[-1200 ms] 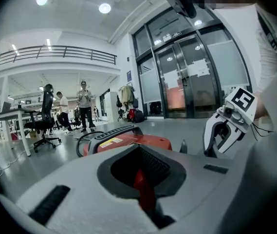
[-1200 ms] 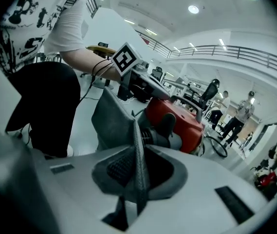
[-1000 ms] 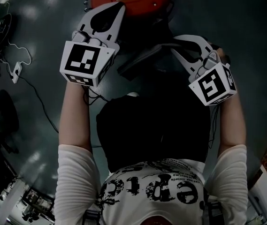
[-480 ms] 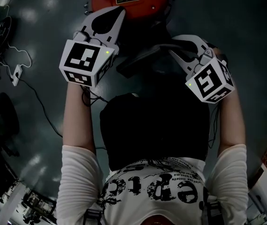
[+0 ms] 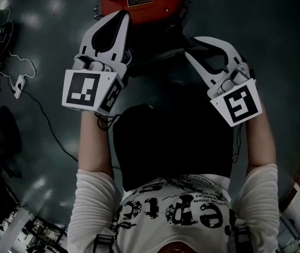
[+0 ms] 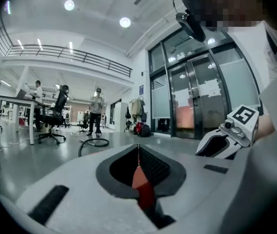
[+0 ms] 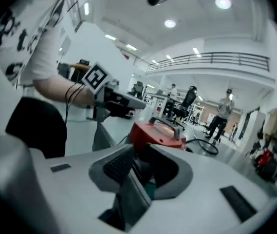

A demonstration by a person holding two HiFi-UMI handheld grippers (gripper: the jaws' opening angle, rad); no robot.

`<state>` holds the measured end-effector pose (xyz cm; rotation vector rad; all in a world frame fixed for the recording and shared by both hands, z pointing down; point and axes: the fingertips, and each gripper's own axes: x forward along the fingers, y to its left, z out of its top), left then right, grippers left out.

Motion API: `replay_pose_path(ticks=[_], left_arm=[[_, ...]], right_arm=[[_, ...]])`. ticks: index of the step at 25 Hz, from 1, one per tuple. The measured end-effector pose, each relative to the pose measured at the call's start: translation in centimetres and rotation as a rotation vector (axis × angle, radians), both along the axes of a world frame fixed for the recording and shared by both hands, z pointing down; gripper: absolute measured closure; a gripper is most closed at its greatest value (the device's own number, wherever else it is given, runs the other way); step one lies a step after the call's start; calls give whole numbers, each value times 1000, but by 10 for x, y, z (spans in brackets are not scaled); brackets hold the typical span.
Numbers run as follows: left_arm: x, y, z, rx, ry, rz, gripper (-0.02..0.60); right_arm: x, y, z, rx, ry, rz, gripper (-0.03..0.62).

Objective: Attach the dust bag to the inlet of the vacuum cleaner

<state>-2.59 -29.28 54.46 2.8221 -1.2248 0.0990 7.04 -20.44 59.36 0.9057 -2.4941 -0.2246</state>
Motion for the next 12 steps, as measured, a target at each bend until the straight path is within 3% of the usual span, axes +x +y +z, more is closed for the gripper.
replay_pose_path(ticks=[3, 6, 12], left_arm=[[-12, 12, -14, 2, 81, -81, 577], [-11, 23, -25, -42, 110, -117, 577], [-5, 48, -84, -183, 141, -168, 577]], right_arm=[[11, -7, -28, -32, -182, 115, 513], [25, -17, -55, -6, -245, 249, 591], [45, -12, -136, -53, -336, 408, 591]])
